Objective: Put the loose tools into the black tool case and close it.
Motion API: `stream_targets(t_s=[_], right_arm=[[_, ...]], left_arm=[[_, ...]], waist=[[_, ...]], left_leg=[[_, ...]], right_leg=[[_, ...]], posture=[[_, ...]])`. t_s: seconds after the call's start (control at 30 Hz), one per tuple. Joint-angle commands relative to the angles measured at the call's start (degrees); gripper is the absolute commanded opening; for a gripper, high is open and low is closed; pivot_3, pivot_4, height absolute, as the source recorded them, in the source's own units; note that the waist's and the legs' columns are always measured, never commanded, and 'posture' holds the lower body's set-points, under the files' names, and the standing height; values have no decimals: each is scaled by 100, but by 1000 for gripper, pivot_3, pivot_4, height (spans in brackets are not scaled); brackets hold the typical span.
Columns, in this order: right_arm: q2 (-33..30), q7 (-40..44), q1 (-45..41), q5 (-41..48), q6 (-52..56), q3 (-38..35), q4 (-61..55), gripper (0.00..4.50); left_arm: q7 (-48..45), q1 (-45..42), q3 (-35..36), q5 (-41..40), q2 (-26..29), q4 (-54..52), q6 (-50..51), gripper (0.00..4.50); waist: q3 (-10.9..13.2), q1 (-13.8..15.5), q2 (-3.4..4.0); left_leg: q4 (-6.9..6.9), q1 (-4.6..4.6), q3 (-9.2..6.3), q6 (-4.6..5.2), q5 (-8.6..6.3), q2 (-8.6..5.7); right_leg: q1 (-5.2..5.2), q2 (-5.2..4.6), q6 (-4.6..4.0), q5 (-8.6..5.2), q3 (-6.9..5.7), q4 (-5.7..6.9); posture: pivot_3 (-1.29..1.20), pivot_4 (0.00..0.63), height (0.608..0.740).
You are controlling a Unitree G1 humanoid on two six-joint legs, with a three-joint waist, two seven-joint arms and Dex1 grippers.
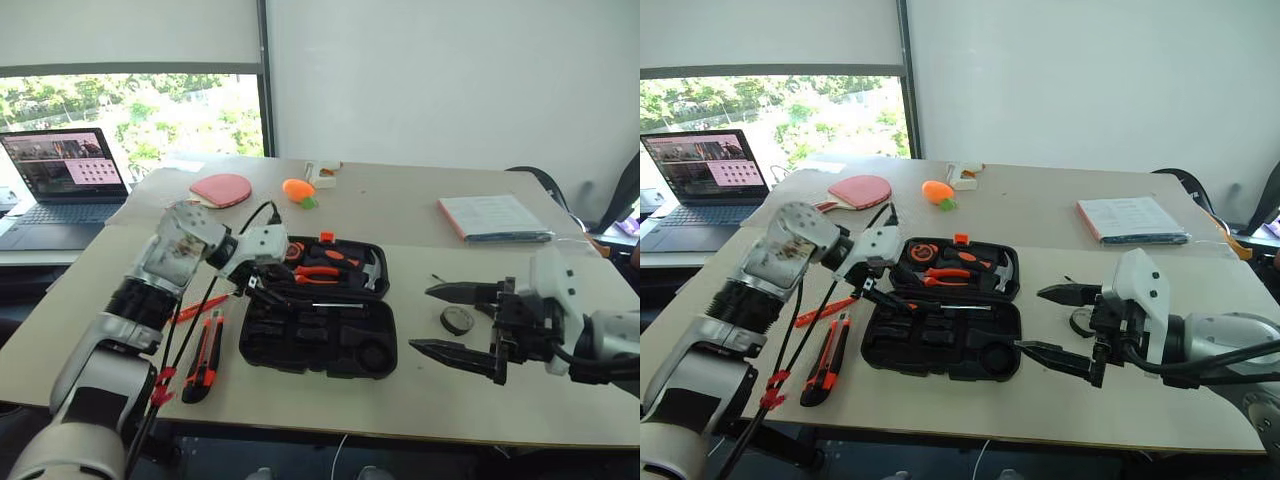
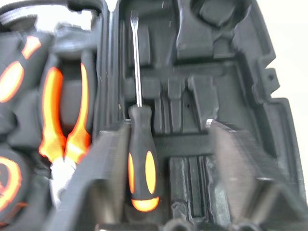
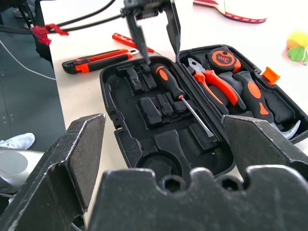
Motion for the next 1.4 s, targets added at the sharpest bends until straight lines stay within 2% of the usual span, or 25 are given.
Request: stream_targets(t_s=[0.03, 0.1, 0.13, 0.33, 0.77, 1.1, 1.3, 1.4], right_arm=[[9, -18, -64, -16, -120, -93, -53, 4500], [0, -4, -51, -24, -122, -114, -49, 4500], [-2, 0, -36, -29, -122, -127, -51, 4500], [15, -25, 83, -14, -111, -209, -124, 4500], [57, -65, 115, -3, -120, -224, -100, 4500], [116, -74, 133, -79, -152, -162, -68, 4500], [177, -116, 276, -213, -135, -191, -51, 4500], [216, -128, 536, -483, -208, -244, 13, 4500]], left_arm=[[355, -108, -215, 261, -276, 213, -326, 1060], [548, -90, -340, 463, -384, 451, -580, 260], [647, -101, -379, 537, -450, 587, -614, 61], [1191, -244, -462, 882, -708, 1167, -798, 61], [1063, -29, -660, 1124, -816, 1193, -1179, 61], [1561, 20, -1099, 1844, -888, 1717, -2316, 61], [1467, 11, -933, 1627, -1087, 1840, -2338, 61], [1159, -10, -478, 1074, -1076, 1585, -1720, 61]], waist=[[0, 18, 0], [0, 13, 0], [0, 11, 0], [0, -6, 0], [0, 0, 0], [-5, 15, 7], [-25, 69, 39], [-26, 84, 39]], left_leg=[[2, -1, 0, 0, 0, 0], [4, -2, 2, 0, 0, -3], [4, -2, 4, 0, 0, -5], [-1, -3, -1, 0, 0, -3], [0, -3, -1, 0, 0, -4], [0, 2, -1, 0, 0, -4], [1, 24, 10, 1, 0, -11], [1, 25, 11, 1, -1, -10]], right_leg=[[1, 0, 0, 0, 0, 0], [1, 0, 1, 0, -1, -1], [0, 0, 1, 0, 0, -1], [-5, 3, 0, 1, 1, 0], [-2, 1, 1, 1, 1, -1], [5, -1, 1, 1, 1, -2], [29, -3, 5, -1, 1, -3], [31, -3, 6, -1, 1, -6]], posture=[[0, 150, 740], [0, 150, 740], [0, 150, 740], [0, 150, 740], [0, 150, 740], [0, 150, 740], [0, 150, 740], [0, 150, 740]])
